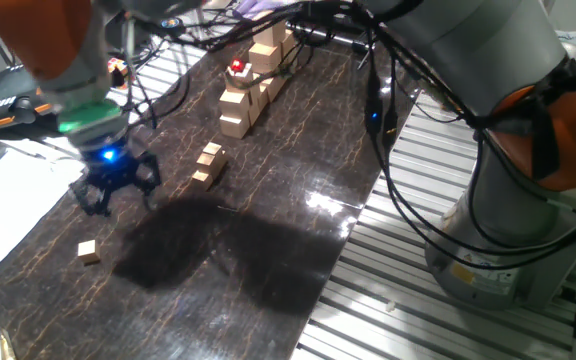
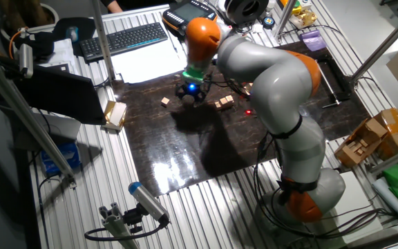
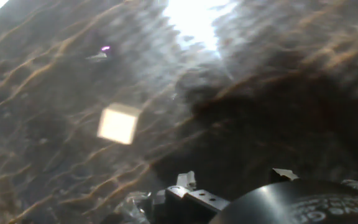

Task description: Stack the blocks into a pyramid shape

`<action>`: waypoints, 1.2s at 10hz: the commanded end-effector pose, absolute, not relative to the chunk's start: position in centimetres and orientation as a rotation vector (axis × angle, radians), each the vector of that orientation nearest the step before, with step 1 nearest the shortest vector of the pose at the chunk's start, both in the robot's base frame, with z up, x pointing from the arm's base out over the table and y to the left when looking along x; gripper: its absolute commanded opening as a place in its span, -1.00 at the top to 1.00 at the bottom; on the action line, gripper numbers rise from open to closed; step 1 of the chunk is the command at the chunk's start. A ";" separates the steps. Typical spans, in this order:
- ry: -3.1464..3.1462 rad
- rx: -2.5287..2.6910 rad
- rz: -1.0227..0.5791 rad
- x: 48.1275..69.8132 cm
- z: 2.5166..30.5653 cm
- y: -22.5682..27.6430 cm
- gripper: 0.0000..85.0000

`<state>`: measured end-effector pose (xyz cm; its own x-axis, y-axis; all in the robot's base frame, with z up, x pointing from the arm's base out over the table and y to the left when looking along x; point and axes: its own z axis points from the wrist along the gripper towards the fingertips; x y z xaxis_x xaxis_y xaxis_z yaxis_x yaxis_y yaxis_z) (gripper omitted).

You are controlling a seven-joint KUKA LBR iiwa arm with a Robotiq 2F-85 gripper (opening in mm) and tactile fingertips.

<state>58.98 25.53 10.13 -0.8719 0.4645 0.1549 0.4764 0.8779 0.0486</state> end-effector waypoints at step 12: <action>-2.852 -1.238 -0.166 64.2 6.3 31.1 -0.60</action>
